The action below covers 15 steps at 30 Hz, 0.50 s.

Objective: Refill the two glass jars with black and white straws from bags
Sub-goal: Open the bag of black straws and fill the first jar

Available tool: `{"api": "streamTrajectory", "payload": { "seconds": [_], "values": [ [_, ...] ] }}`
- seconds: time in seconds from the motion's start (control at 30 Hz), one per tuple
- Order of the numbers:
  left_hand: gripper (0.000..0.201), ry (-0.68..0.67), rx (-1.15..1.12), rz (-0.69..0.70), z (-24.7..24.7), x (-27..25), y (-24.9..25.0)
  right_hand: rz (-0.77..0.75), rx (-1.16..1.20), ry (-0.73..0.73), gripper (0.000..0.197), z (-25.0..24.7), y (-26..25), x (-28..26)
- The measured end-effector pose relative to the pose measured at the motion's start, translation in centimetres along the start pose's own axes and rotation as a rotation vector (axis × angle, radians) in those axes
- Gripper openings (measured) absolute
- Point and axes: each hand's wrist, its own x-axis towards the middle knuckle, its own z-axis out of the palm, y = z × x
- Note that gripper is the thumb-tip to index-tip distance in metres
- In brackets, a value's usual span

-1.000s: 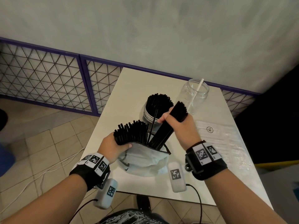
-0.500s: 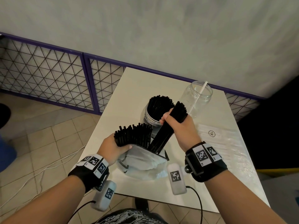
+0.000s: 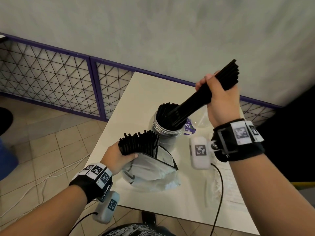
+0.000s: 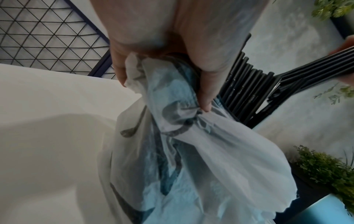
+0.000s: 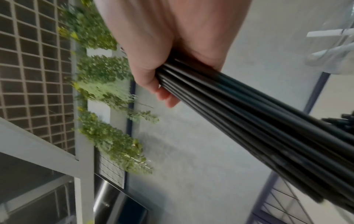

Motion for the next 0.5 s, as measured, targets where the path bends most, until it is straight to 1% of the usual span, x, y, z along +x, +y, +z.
{"api": "streamTrajectory", "payload": {
  "seconds": [0.07,0.1,0.13,0.17,0.2,0.27,0.3,0.4,0.5],
  "values": [
    [0.043,-0.003,-0.001,0.0,0.0,0.0,0.0,0.009,-0.068,0.031,0.029,0.7,1.8,0.7],
    [0.043,0.0,-0.003,-0.001,0.0,0.0,0.0,0.036,-0.1,0.046,0.028,1.0,3.0,1.0],
    [0.042,0.003,-0.004,0.0,-0.1,0.0,0.0,0.074,-0.118,0.06,0.022,1.1,4.2,1.2],
    [0.043,0.004,-0.005,0.0,-0.1,0.0,0.0,0.121,-0.135,0.063,0.01,1.2,5.3,1.3],
    [0.043,0.002,-0.007,0.002,-0.2,0.0,0.0,0.171,-0.159,0.067,0.007,1.2,6.4,1.4],
    [0.043,-0.005,-0.008,0.013,-0.4,0.0,-0.1,0.248,-0.261,0.04,0.03,0.8,8.1,1.4],
    [0.042,-0.008,-0.011,0.016,-0.5,0.0,-0.2,0.263,-0.307,0.012,0.036,0.7,8.7,1.3],
    [0.043,-0.005,-0.019,0.016,-0.7,0.1,-0.4,0.257,-0.415,-0.071,0.048,0.3,9.5,0.8],
    [0.044,-0.002,-0.016,0.008,-0.8,0.3,-0.5,0.243,-0.495,-0.157,0.05,-0.4,9.6,0.5]
  ]
}}
